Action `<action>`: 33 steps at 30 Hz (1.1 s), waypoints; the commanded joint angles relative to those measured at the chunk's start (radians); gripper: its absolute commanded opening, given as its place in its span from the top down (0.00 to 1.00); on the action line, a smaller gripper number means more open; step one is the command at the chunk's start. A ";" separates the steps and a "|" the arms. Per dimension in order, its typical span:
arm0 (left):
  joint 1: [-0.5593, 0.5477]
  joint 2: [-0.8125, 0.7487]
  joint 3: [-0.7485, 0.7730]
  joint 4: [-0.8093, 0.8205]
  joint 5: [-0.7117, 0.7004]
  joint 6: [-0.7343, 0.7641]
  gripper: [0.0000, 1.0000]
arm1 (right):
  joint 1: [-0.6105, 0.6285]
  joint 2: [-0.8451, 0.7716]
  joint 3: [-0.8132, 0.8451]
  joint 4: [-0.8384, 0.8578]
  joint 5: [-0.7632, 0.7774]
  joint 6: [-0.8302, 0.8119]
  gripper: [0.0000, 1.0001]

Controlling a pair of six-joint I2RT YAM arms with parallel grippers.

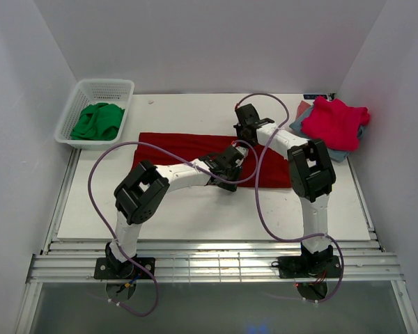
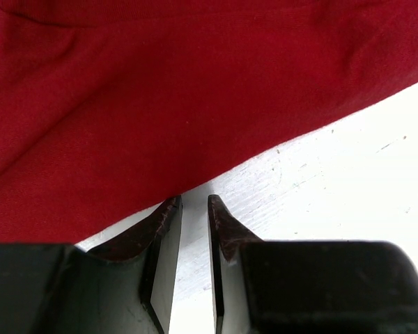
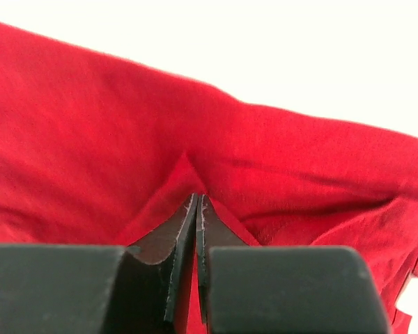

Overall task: Fold and stack the t-shirts
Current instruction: Fold the other side of the tshirt into a rectangle

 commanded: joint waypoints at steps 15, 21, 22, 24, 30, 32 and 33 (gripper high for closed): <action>-0.002 -0.015 -0.065 -0.027 0.006 -0.006 0.69 | -0.006 0.158 0.300 0.014 0.048 0.004 0.92; -0.002 -0.015 -0.075 -0.028 0.004 -0.012 0.70 | -0.008 0.066 0.190 0.032 0.066 -0.002 0.80; -0.004 -0.014 -0.076 -0.027 0.004 -0.012 0.70 | -0.008 0.039 0.174 0.040 0.074 -0.010 0.77; -0.004 -0.014 -0.075 -0.027 0.004 -0.015 0.70 | -0.008 0.016 0.144 0.041 0.083 -0.029 0.67; -0.002 -0.011 -0.067 -0.030 0.004 -0.012 0.69 | -0.008 -0.024 0.113 0.028 0.066 -0.035 0.61; -0.004 -0.014 -0.070 -0.028 0.001 -0.014 0.69 | -0.008 -0.034 0.093 0.028 0.049 -0.026 0.62; -0.004 -0.014 -0.072 -0.028 0.003 -0.015 0.69 | -0.008 -0.035 0.087 0.026 0.043 -0.023 0.61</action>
